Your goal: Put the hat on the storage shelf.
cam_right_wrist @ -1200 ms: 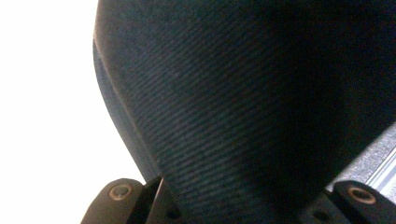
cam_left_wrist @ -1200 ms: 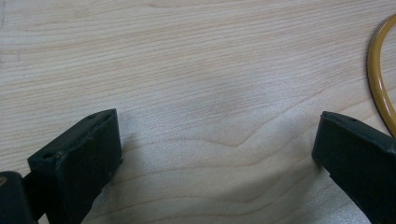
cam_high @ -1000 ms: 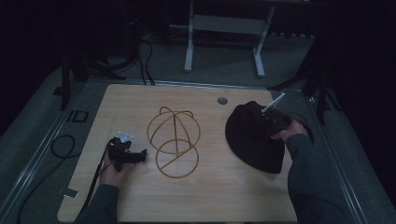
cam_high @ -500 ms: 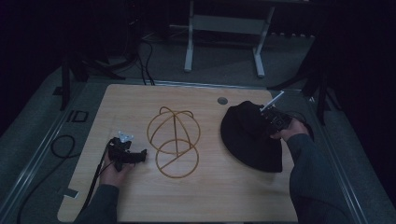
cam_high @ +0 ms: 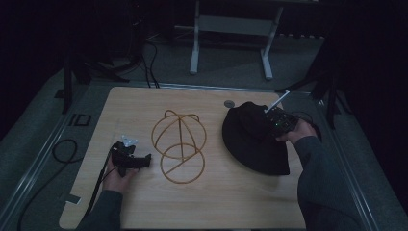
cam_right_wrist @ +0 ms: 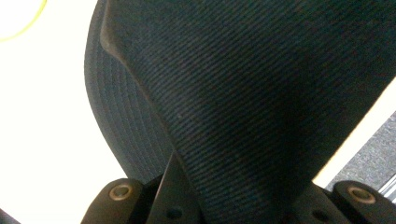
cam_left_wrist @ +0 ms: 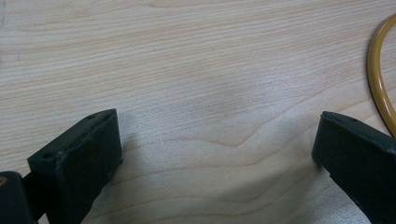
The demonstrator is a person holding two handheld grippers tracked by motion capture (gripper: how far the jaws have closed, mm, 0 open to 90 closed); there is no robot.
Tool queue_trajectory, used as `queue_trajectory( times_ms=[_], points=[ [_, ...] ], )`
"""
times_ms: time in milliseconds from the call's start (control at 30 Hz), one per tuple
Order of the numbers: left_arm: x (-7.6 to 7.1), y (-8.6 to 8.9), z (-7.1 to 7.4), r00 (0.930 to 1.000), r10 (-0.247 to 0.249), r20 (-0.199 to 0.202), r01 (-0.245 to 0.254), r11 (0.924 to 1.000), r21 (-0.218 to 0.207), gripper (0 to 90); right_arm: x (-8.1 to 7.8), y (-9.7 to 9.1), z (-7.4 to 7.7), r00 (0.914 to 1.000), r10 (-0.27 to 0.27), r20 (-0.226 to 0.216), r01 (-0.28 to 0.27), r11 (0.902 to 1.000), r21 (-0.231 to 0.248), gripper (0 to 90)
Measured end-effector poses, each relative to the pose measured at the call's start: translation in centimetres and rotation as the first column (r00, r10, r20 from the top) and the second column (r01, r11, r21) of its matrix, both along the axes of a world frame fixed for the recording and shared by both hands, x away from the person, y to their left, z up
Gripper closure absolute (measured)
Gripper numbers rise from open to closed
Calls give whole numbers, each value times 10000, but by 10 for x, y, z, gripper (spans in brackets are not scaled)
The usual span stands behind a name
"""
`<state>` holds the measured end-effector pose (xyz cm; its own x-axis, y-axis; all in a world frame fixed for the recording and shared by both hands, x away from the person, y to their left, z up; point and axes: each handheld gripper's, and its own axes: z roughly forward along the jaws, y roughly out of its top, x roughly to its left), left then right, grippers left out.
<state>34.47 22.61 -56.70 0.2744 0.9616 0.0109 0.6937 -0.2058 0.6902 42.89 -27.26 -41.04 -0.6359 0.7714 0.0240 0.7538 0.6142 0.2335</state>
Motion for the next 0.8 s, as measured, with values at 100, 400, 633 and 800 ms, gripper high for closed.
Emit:
queue_trajectory(
  times_ms=[100,400,633,800],
  points=[
    [0,0,0,10000,1,3,-1,10000,1,16,-1,2,3,9999,142,6,-142,9999,26,865],
    [0,0,0,10000,-7,5,7,10000,14,15,-5,5,12,9989,415,201,-418,9990,155,865],
    [0,0,0,10000,7,17,-7,10000,-1,15,-11,7,21,9966,727,399,-736,9970,219,864],
    [0,0,0,10000,15,21,-14,10000,-13,15,-15,6,26,9950,915,412,-934,9945,465,864]
  ],
)
